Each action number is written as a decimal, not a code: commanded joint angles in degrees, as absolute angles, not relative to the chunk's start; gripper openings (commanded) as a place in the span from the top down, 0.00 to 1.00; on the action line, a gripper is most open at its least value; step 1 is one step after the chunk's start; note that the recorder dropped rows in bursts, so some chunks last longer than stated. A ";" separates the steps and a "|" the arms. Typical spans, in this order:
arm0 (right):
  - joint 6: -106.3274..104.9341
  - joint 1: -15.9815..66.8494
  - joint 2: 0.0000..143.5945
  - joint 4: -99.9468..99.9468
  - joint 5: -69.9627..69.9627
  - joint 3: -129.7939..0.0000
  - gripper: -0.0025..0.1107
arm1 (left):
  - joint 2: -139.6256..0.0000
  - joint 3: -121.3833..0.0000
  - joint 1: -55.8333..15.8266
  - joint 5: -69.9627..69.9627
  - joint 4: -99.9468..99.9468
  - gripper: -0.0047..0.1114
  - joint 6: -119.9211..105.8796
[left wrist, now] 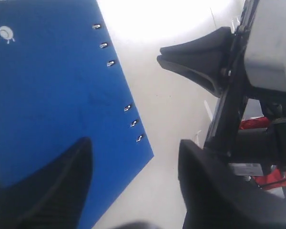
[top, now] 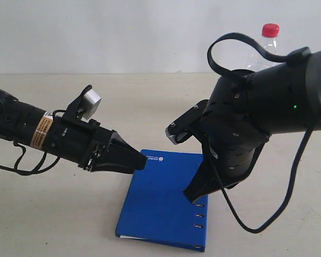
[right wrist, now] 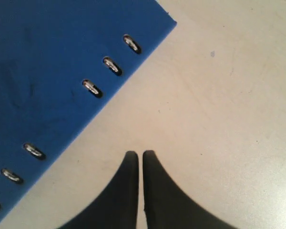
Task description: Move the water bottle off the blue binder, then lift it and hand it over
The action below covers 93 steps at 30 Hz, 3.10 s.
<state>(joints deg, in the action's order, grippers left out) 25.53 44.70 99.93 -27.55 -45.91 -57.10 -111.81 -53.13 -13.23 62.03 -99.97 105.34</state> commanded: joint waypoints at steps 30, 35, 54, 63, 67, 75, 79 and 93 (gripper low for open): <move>27.14 38.28 102.65 -18.99 -35.07 -53.26 0.98 | -117.99 -48.73 -13.39 55.94 -99.95 0.55 108.16; 20.05 38.39 102.65 -10.28 -32.55 -53.26 0.98 | -117.99 -48.73 -15.58 57.32 -99.95 0.55 106.18; 32.78 38.27 102.54 -26.84 -39.20 -53.26 0.98 | -116.33 -51.68 -10.68 49.10 -99.95 0.55 107.14; 23.68 38.27 105.52 -13.87 -35.23 -53.26 0.98 | -118.07 -51.65 -17.81 49.28 -99.95 0.55 107.72; 22.38 38.27 105.52 -13.50 -35.63 -53.26 0.98 | -118.07 -51.65 -16.28 49.06 -99.95 0.55 108.52; 22.38 38.27 105.52 -13.13 -34.66 -53.26 0.98 | -118.07 -51.05 -17.78 54.03 -99.95 0.55 108.78; 21.71 38.27 105.52 -12.60 -34.68 -53.26 0.98 | -118.07 -51.05 -17.87 54.01 -99.95 0.55 108.35; 17.63 38.27 105.52 -9.09 -33.18 -53.26 0.98 | -117.83 -52.01 -16.98 52.94 -99.95 0.55 106.47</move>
